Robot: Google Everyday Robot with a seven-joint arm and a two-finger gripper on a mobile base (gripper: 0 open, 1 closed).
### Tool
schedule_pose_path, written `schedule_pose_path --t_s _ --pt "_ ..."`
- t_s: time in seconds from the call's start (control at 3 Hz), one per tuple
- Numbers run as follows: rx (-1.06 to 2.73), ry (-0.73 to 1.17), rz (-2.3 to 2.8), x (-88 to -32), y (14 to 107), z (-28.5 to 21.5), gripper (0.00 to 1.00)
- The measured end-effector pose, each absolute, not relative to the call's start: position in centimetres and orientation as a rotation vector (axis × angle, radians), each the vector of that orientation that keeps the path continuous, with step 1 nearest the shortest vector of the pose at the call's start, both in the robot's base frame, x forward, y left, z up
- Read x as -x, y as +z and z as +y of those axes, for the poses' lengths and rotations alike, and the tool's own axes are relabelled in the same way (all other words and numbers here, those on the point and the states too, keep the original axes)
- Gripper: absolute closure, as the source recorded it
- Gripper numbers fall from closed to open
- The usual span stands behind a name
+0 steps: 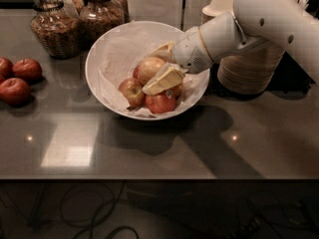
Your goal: Pick apple from white bowl
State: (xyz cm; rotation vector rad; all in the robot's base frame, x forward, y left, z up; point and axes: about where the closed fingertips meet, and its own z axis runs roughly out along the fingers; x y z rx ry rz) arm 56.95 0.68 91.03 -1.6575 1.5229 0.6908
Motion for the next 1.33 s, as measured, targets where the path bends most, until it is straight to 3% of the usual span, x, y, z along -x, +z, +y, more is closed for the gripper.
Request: schedule_pose_path --t_s 0.67,1.0,1.33 --pt "1.658 0.691 1.523 -57.0 91.0 0.7 0.89" --pt "1.666 0.697 1.514 -56.8 91.0 1.0 1.0" --pt "1.669 0.728 1.443 -56.1 93.3 1.6 1.0"
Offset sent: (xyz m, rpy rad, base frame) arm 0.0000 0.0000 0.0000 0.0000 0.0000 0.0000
